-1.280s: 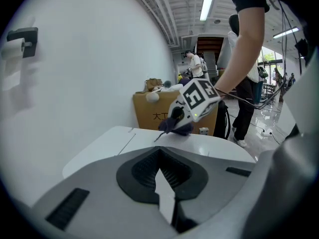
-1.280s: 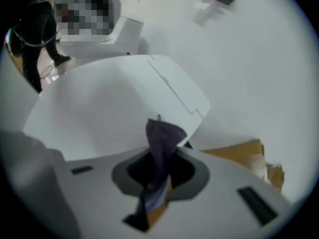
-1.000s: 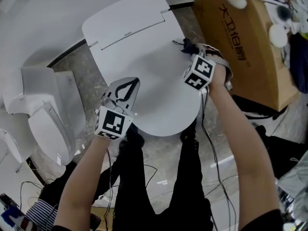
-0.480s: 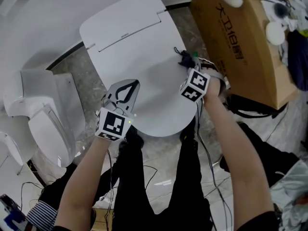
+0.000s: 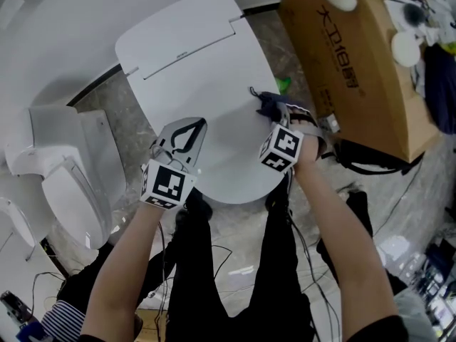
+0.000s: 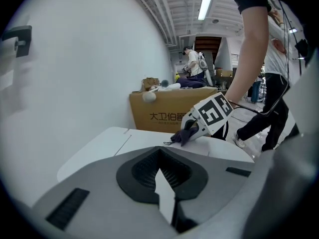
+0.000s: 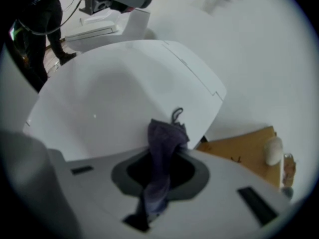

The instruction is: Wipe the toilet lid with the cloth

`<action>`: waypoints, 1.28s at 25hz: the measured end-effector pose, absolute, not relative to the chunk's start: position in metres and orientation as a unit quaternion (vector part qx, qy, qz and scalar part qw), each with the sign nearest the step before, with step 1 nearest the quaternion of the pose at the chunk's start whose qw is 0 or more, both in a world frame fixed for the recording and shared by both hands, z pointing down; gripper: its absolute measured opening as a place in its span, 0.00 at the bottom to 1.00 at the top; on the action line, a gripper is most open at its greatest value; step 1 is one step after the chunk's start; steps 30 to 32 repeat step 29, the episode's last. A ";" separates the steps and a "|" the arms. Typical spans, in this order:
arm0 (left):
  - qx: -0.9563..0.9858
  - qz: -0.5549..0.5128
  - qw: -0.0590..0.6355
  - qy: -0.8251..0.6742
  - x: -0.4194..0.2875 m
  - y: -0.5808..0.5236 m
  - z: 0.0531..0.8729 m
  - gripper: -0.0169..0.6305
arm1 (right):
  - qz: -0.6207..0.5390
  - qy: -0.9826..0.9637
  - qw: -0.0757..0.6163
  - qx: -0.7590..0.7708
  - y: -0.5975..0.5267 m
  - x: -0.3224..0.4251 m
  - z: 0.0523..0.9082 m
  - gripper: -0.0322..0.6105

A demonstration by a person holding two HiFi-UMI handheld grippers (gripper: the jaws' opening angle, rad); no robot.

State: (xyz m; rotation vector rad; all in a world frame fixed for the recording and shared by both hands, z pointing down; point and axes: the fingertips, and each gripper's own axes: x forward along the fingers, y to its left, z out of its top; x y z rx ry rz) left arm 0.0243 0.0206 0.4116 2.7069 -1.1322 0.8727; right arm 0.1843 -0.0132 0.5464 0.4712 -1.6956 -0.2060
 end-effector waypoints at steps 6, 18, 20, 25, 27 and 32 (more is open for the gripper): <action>0.885 0.285 0.045 -0.364 0.027 0.020 0.414 0.06 | -0.084 -0.748 0.627 0.199 0.006 0.175 0.546 0.16; 0.884 0.285 0.048 -0.368 0.022 0.013 0.411 0.06 | -0.061 -0.766 0.613 0.187 0.055 0.155 0.547 0.16; 0.884 0.284 0.048 -0.368 0.021 0.012 0.410 0.06 | -0.056 -0.769 0.609 0.185 0.064 0.150 0.547 0.16; 0.884 0.285 0.048 -0.368 0.022 0.012 0.408 0.06 | -0.032 -0.782 0.598 0.172 0.094 0.135 0.546 0.16; 0.884 0.284 0.049 -0.368 0.023 0.012 0.406 0.06 | -0.020 -0.789 0.591 0.164 0.108 0.127 0.546 0.16; 0.885 0.283 0.049 -0.368 0.023 0.011 0.405 0.06 | -0.007 -0.797 0.584 0.156 0.122 0.119 0.545 0.16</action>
